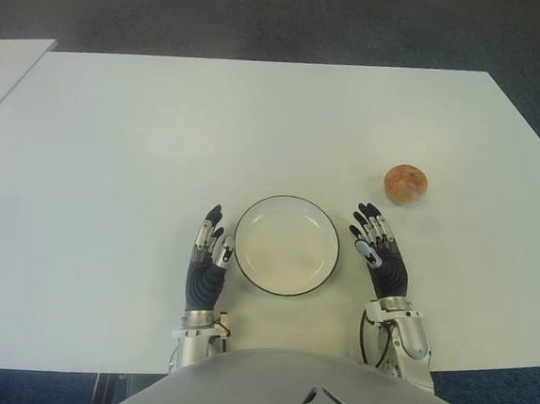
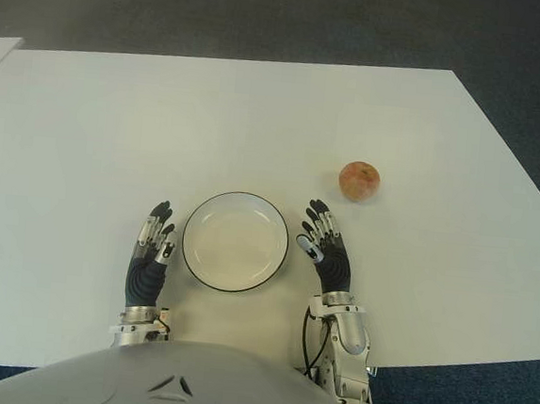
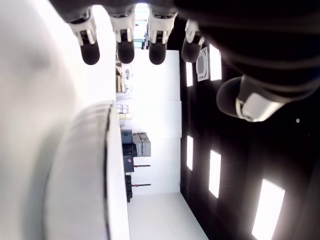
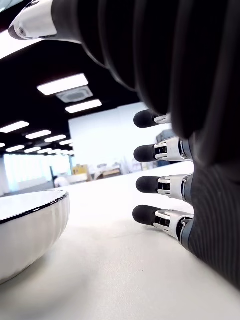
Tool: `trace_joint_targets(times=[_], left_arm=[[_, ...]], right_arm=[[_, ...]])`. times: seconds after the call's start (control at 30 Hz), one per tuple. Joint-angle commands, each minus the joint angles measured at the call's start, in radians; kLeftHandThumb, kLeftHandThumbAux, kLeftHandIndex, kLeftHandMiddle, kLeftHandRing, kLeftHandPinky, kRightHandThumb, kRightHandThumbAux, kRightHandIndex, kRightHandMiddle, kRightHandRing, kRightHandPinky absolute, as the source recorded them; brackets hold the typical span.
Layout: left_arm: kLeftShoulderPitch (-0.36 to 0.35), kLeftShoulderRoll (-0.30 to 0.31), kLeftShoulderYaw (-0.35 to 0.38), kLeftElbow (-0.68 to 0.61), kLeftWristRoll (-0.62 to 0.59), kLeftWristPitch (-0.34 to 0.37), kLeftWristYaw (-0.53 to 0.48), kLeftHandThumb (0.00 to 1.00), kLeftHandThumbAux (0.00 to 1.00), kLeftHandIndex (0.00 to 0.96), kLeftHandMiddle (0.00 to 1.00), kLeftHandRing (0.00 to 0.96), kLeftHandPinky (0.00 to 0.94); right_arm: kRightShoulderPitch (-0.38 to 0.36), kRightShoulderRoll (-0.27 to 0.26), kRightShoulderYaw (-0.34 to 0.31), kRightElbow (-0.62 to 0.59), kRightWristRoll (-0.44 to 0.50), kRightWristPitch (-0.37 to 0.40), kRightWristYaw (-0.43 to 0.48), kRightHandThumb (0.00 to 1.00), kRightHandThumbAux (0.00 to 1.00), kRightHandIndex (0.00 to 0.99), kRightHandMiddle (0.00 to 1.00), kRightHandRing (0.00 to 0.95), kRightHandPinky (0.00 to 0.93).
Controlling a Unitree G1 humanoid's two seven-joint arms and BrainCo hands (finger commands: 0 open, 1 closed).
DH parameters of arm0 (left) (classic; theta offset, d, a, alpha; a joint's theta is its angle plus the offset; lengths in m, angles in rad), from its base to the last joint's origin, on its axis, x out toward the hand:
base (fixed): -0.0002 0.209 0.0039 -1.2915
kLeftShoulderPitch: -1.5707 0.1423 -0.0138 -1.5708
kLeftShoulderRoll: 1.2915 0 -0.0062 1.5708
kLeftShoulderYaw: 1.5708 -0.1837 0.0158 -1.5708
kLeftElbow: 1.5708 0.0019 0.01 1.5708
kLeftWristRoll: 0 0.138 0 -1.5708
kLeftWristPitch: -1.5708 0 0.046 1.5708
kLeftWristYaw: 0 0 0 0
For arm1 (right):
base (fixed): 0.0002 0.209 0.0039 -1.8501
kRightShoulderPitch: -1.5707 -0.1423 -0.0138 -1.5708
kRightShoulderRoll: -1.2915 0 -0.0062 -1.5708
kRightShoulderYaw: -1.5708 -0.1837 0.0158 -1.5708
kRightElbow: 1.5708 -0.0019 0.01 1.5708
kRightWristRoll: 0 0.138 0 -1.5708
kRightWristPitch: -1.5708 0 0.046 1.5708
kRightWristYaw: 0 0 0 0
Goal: Put the apples into the plate.
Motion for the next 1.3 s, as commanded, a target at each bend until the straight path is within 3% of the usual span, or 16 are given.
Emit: trace_joint_targets(times=[0.03, 1.03, 1.2, 1.3], left_arm=[[-0.004, -0.021, -0.018, -0.010, 0.029, 0.028, -0.001, 0.000, 0.422, 0.000, 0.000, 0.000, 0.000], [-0.011, -0.030, -0.011, -0.023, 0.081, 0.025, 0.032, 0.000, 0.420, 0.000, 0.000, 0.000, 0.000], [-0.013, -0.028, -0.017, -0.007, 0.070, 0.022, 0.028, 0.000, 0.424, 0.000, 0.000, 0.000, 0.000], [-0.017, -0.030, -0.020, -0.002, 0.061, 0.019, 0.025, 0.000, 0.422, 0.000, 0.000, 0.000, 0.000]], right_arm=[[0.009, -0.001, 0.000, 0.009, 0.005, 0.027, 0.003, 0.143, 0.594, 0.004, 0.017, 0.000, 0.000], [-0.012, -0.007, -0.011, -0.030, 0.022, 0.048, 0.008, 0.167, 0.586, 0.003, 0.020, 0.000, 0.000], [-0.073, -0.010, -0.004, -0.098, -0.011, 0.091, -0.030, 0.166, 0.589, 0.006, 0.017, 0.000, 0.000], [-0.114, -0.027, -0.006, -0.105, -0.079, 0.056, -0.056, 0.166, 0.614, 0.003, 0.010, 0.000, 0.000]])
